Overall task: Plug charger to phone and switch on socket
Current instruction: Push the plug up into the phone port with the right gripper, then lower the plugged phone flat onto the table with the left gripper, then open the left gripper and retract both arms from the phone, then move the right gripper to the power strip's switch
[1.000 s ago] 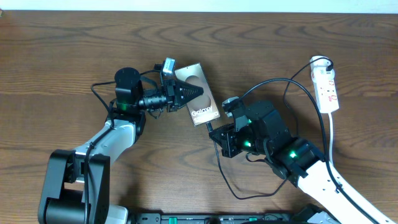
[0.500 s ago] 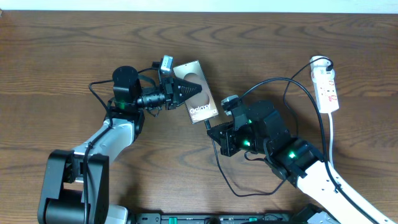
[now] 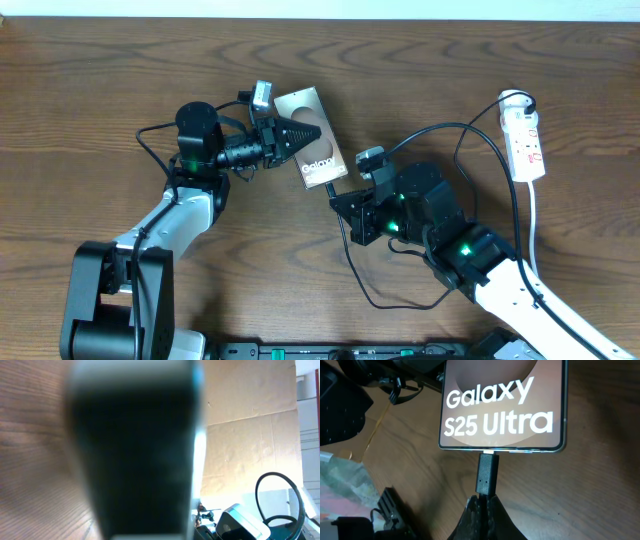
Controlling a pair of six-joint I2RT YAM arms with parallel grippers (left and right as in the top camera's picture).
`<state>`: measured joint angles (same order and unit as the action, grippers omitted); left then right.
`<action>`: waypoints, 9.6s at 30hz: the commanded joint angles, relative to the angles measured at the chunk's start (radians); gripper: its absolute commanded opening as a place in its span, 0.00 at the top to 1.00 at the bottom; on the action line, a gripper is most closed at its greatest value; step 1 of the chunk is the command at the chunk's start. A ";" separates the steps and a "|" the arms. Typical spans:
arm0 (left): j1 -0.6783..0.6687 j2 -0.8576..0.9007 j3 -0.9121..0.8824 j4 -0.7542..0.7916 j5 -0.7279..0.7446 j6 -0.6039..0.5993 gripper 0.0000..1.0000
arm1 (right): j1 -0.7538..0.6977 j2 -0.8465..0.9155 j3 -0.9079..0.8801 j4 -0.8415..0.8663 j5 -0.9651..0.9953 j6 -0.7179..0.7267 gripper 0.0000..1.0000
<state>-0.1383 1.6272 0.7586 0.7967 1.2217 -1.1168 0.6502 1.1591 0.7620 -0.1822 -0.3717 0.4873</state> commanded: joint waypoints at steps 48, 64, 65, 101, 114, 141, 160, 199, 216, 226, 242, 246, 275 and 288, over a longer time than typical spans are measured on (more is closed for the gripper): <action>-0.083 -0.006 -0.017 -0.006 0.173 0.097 0.93 | -0.048 -0.011 0.055 0.188 0.103 0.006 0.72; -0.104 -0.005 -0.017 -0.036 -0.019 0.195 0.93 | -0.048 -0.270 0.055 -0.194 0.347 -0.017 0.38; -0.114 -0.005 -0.017 -0.055 -0.028 0.214 0.93 | -0.048 -0.301 0.055 -0.229 0.369 -0.017 0.37; -0.189 0.341 0.027 -0.525 -0.308 0.675 0.87 | -0.048 -0.657 0.055 -0.568 0.547 0.014 0.26; -0.194 0.341 0.049 -0.555 -0.353 0.676 0.59 | -0.048 -0.657 0.055 -0.570 0.554 0.014 0.23; -0.231 0.340 0.230 -1.077 -0.703 0.880 0.37 | -0.048 -0.657 0.055 -0.645 0.572 0.014 0.19; -0.153 -0.008 0.370 -1.377 -1.009 0.914 0.23 | -0.048 -0.657 0.055 -0.644 0.599 0.014 0.18; -0.154 -1.192 0.116 -1.685 -1.556 0.669 0.02 | -0.048 -0.651 0.212 -0.972 0.980 0.321 0.22; -0.154 -0.986 0.115 -1.589 -1.545 0.670 0.02 | -0.164 -0.479 0.374 -1.375 1.034 0.600 0.58; -0.155 -0.913 0.113 -1.318 -1.299 0.817 0.02 | -0.204 -0.421 0.447 -1.424 1.020 0.600 0.87; -0.154 -1.190 0.105 -1.529 -1.299 0.839 0.02 | -0.204 -0.421 0.449 -1.423 1.023 0.600 0.93; -0.154 -1.195 0.105 -1.582 -1.299 0.839 0.02 | -0.204 -0.421 0.449 -1.423 1.023 0.600 0.93; -0.154 -1.223 -0.232 -1.153 -1.234 0.884 0.02 | -0.204 -0.421 0.449 -1.438 0.923 0.600 0.98; -0.154 -1.208 -0.232 -1.214 -1.233 0.884 0.02 | -0.204 -0.421 0.447 -1.430 0.835 0.600 0.99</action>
<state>-0.2916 0.4160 0.5266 -0.4152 0.0010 -0.2527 0.4526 0.7387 1.1961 -1.6123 0.4740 1.0767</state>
